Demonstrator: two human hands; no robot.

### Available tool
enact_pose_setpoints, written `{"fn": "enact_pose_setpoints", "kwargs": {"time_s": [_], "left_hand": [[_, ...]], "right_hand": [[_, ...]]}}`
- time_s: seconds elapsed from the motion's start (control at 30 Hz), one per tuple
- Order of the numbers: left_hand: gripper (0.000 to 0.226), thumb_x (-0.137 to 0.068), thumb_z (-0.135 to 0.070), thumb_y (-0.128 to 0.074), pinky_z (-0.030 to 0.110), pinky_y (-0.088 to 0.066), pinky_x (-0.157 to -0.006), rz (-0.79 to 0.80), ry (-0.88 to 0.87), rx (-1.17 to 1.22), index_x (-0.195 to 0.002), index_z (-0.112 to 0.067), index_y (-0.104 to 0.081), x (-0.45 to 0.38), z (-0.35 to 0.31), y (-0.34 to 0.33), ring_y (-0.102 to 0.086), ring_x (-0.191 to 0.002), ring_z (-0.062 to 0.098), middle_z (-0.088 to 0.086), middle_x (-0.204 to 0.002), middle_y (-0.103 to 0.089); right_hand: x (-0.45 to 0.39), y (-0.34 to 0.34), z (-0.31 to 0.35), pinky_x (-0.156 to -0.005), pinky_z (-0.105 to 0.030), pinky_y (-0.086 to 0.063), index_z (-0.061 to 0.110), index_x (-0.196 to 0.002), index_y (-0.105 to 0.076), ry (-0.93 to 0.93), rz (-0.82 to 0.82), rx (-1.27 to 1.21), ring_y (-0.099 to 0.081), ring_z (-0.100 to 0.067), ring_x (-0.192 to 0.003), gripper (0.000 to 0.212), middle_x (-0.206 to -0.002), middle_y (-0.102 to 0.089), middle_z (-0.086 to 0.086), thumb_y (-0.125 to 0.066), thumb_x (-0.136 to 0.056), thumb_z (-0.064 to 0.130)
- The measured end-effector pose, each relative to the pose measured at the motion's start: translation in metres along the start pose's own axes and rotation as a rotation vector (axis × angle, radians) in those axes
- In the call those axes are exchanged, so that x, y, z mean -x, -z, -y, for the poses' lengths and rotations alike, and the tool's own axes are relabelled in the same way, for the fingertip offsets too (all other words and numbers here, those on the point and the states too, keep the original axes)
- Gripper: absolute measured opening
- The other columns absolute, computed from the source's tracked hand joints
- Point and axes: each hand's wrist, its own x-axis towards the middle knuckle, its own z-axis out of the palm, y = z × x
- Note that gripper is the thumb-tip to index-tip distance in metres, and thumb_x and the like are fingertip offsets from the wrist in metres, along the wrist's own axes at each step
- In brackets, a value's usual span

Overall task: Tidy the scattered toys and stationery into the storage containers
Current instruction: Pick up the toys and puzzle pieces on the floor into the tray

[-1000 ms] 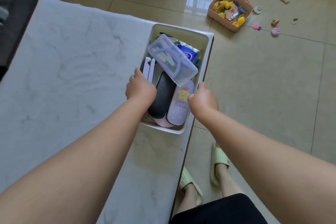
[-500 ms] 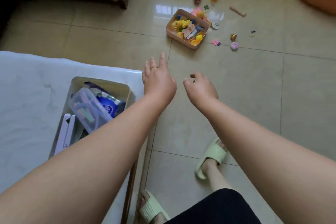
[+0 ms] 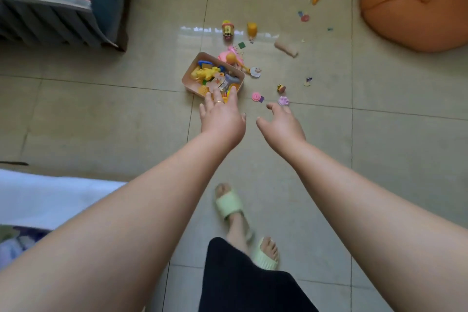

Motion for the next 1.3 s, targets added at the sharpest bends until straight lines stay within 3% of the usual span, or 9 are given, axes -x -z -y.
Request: {"fn": "enact_pose_setpoints", "kwargs": {"time_s": [0.3, 0.73, 0.9, 1.07, 1.2, 1.3], "left_hand": [[0.061, -0.101, -0.05, -0.026, 0.054, 0.0, -0.118, 0.073, 0.052, -0.073, -0.154, -0.029, -0.007, -0.187, 0.003, -0.009, 0.008, -0.148, 0.035, 0.014, -0.162, 0.006], [0.067, -0.1, -0.043, -0.036, 0.049, -0.006, -0.12, 0.285, 0.127, 0.029, -0.154, -0.022, -0.004, -0.32, -0.027, -0.15, 0.006, -0.149, 0.035, 0.016, -0.161, 0.003], [0.069, -0.098, -0.038, -0.043, 0.043, -0.016, -0.12, 0.231, 0.2, 0.104, -0.154, -0.017, -0.009, -0.349, -0.04, -0.216, -0.011, -0.147, 0.034, 0.019, -0.158, -0.015], [0.07, -0.096, -0.031, -0.051, 0.041, -0.037, -0.105, 0.147, 0.343, 0.317, -0.153, -0.016, -0.014, -0.372, -0.06, -0.29, -0.036, -0.133, 0.034, 0.017, -0.145, -0.037], [0.07, -0.093, -0.029, -0.056, 0.04, -0.041, -0.099, 0.054, 0.444, 0.361, -0.152, -0.019, -0.018, -0.388, -0.069, -0.327, -0.045, -0.123, 0.035, 0.018, -0.139, -0.037], [0.067, -0.09, -0.023, -0.058, 0.039, -0.043, -0.097, -0.065, 0.437, 0.376, -0.149, -0.022, -0.026, -0.419, -0.066, -0.345, -0.052, -0.113, 0.036, 0.018, -0.139, -0.033]], "right_hand": [[-0.196, 0.008, 0.037, -0.115, -0.039, -0.017, 0.019, -0.142, -0.041, 0.122, 0.017, 0.316, -0.024, -0.027, -0.142, 0.054, -0.152, -0.033, -0.009, -0.05, -0.092, 0.036], [-0.38, -0.048, -0.059, -0.109, -0.037, -0.028, 0.018, -0.145, -0.038, 0.065, 0.22, 0.417, -0.033, -0.032, -0.134, 0.058, -0.143, -0.041, -0.011, -0.053, -0.09, 0.025], [-0.421, -0.07, -0.105, -0.107, -0.038, -0.031, 0.017, -0.144, -0.038, 0.136, 0.298, 0.475, -0.034, -0.032, -0.132, 0.056, -0.141, -0.041, -0.011, -0.05, -0.089, 0.017], [-0.463, -0.09, -0.157, -0.101, -0.037, -0.036, 0.019, -0.145, -0.036, 0.225, 0.301, 0.519, -0.037, -0.031, -0.129, 0.055, -0.141, -0.039, -0.01, -0.05, -0.092, 0.019], [-0.485, -0.099, -0.176, -0.071, -0.033, -0.042, 0.023, -0.143, -0.034, 0.241, 0.166, 0.522, -0.057, -0.034, -0.102, 0.057, -0.133, -0.036, -0.012, -0.055, -0.09, 0.021], [-0.512, -0.111, -0.187, -0.069, -0.033, -0.042, 0.024, -0.137, -0.038, 0.216, 0.081, 0.514, -0.058, -0.032, -0.086, 0.054, -0.129, -0.034, -0.011, -0.06, -0.088, 0.024]]}}
